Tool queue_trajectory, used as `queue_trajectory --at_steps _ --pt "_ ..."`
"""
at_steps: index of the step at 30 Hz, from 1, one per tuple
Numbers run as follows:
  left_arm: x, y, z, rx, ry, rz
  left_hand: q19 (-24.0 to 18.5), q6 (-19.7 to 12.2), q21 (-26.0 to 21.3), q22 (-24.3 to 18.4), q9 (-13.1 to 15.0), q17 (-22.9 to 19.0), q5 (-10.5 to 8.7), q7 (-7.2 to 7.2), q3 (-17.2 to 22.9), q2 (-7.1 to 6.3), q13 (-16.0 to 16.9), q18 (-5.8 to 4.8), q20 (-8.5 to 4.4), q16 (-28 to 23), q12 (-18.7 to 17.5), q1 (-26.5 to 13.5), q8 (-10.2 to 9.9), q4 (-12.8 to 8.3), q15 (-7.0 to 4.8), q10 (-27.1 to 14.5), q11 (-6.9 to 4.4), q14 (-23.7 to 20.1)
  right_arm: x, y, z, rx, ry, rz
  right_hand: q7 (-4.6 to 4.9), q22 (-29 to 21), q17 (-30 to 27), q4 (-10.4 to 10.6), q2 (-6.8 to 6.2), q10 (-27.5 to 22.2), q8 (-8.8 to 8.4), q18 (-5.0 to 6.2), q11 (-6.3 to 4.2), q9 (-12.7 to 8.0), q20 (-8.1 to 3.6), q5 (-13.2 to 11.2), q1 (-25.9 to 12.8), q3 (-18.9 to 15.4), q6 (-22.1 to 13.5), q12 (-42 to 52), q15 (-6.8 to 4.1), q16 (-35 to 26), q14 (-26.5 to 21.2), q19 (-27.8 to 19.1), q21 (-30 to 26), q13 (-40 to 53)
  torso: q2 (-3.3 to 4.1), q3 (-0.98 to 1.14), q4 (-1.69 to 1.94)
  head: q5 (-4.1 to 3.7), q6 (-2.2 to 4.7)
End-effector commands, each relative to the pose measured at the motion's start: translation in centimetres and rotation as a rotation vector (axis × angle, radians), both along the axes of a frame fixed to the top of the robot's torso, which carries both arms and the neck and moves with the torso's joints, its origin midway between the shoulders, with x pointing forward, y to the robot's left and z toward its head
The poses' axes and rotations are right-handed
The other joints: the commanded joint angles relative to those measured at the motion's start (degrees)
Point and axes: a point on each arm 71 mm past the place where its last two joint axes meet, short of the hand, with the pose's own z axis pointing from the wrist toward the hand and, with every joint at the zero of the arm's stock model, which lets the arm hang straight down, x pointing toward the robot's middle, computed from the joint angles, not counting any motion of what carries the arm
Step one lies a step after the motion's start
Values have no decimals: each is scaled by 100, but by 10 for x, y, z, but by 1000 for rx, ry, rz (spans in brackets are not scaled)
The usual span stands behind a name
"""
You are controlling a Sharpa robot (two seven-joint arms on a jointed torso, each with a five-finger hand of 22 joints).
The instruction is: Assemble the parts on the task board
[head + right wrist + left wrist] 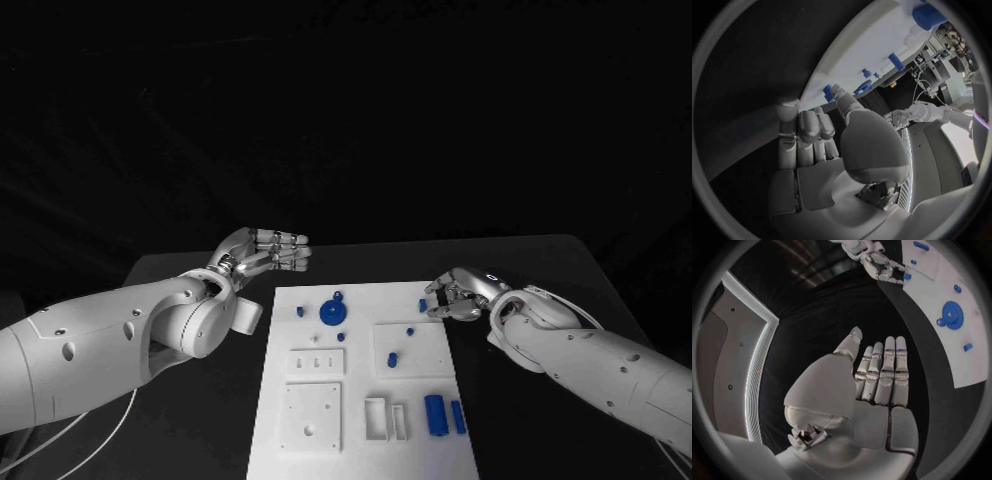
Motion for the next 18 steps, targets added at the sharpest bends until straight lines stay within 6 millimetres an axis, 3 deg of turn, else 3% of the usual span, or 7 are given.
queue_trajectory --at_steps 1,18 --pt "-1 -2 1 -6 -9 -18 6 -25 16 -5 -3 0 28 1 -31 34 5 -9 38 -23 -4 24 -25 -6 14 -47 6 -42 1 1 -1 -31 -21 -10 -4 100 14 26 8 45 1 -19 13 7 -12 -46 -67 45 111 37 -12 32 12 285 41 15 3 2 -14 6 -3" --pt "-2 -3 1 -7 -7 -23 6 -25 16 -5 -3 0 28 1 -31 34 5 -9 38 -23 -4 24 -25 -6 14 -47 6 -42 3 9 -11 -40 3 -7 -8 100 22 68 27 48 3 -13 25 8 -1 -146 -115 166 239 49 -1 35 13 282 52 22 -6 2 -12 43 -42"
